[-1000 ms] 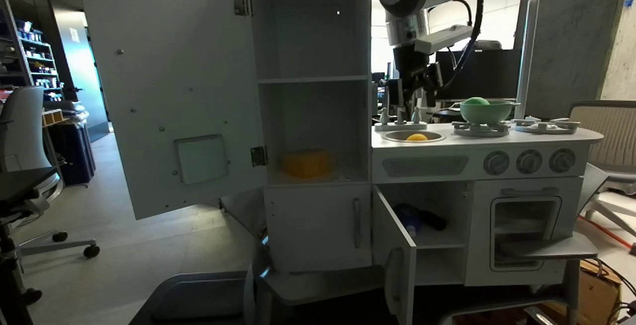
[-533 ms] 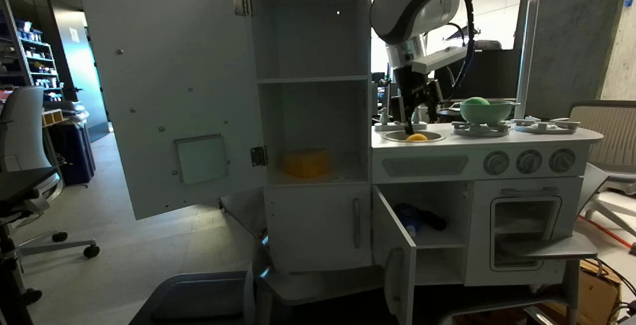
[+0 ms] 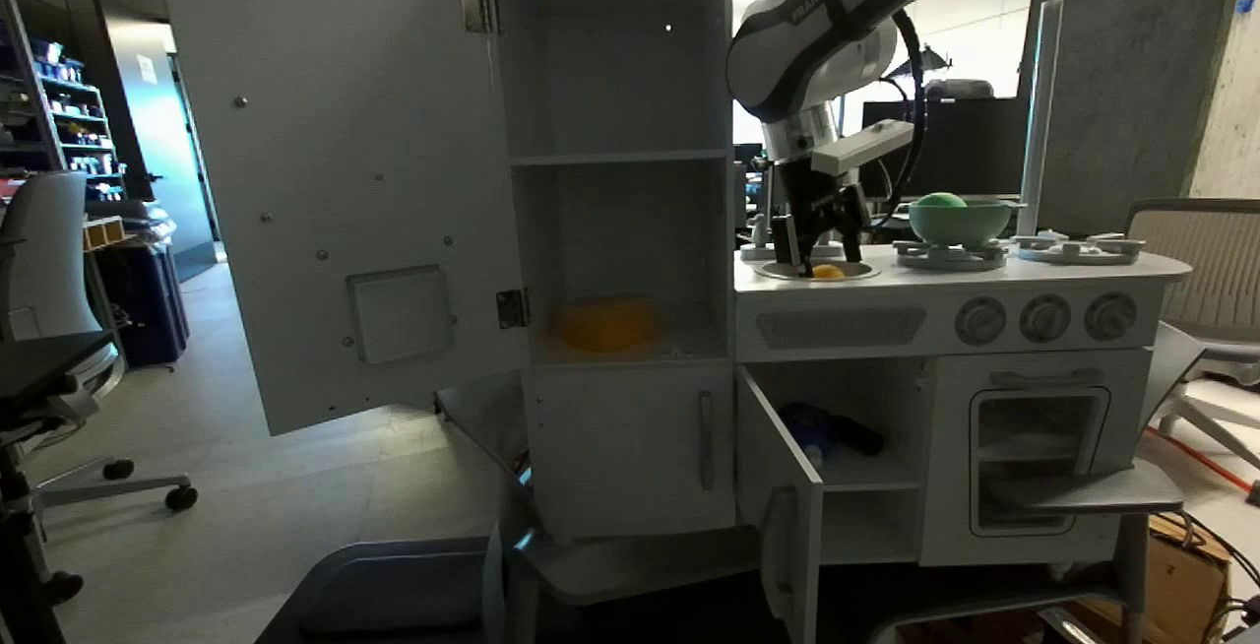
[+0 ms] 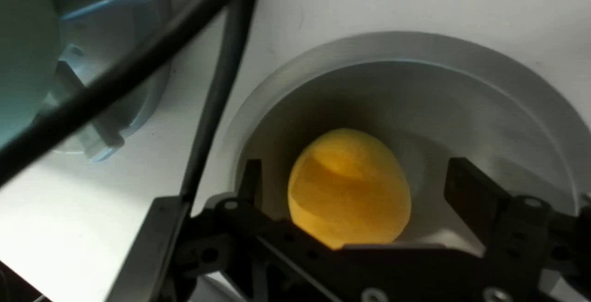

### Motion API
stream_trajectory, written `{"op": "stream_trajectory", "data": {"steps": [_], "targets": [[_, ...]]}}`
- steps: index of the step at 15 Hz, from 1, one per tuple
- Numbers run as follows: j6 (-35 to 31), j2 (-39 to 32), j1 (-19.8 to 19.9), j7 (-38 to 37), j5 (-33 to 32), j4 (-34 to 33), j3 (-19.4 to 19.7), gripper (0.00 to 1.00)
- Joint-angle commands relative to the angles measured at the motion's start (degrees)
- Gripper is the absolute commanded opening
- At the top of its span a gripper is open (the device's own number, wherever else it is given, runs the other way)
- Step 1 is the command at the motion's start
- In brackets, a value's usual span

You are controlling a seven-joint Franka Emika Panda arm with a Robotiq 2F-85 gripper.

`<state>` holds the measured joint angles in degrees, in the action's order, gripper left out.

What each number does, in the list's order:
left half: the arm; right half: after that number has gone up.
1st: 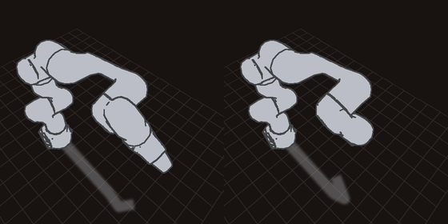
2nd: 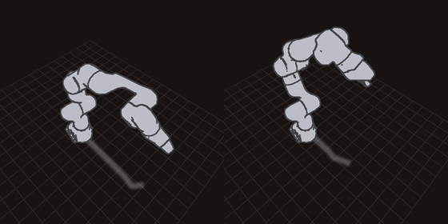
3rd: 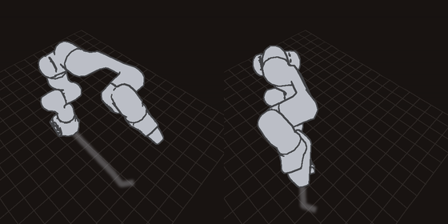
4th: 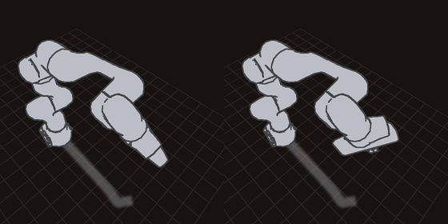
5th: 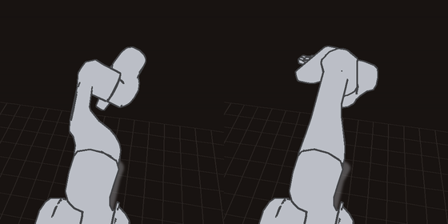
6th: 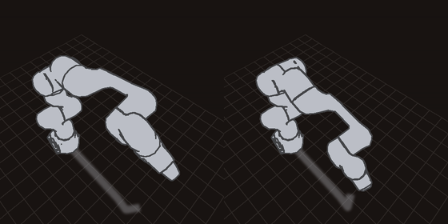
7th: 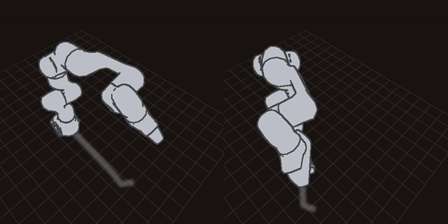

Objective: Open the cabinet and put the yellow objects in the bottom drawer

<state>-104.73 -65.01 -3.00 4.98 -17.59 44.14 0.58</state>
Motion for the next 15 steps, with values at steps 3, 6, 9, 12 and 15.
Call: {"op": "stream_trajectory", "data": {"steps": [3, 6, 9, 12, 15], "targets": [[-0.3, -3.7, 0.4, 1.0, 0.7, -5.6, -0.7, 1.0], [-0.4, -4.0, 0.3, 1.2, 0.6, -5.6, -0.9, 1.0], [-0.6, -4.4, 0.6, 1.6, 0.7, -5.4, -1.4, 1.0], [-1.2, -4.6, 1.3, 2.7, 1.1, -4.7, -2.3, 1.0], [-1.8, -4.8, 2.2, 3.9, 1.3, -4.0, -3.5, 1.0]]}}
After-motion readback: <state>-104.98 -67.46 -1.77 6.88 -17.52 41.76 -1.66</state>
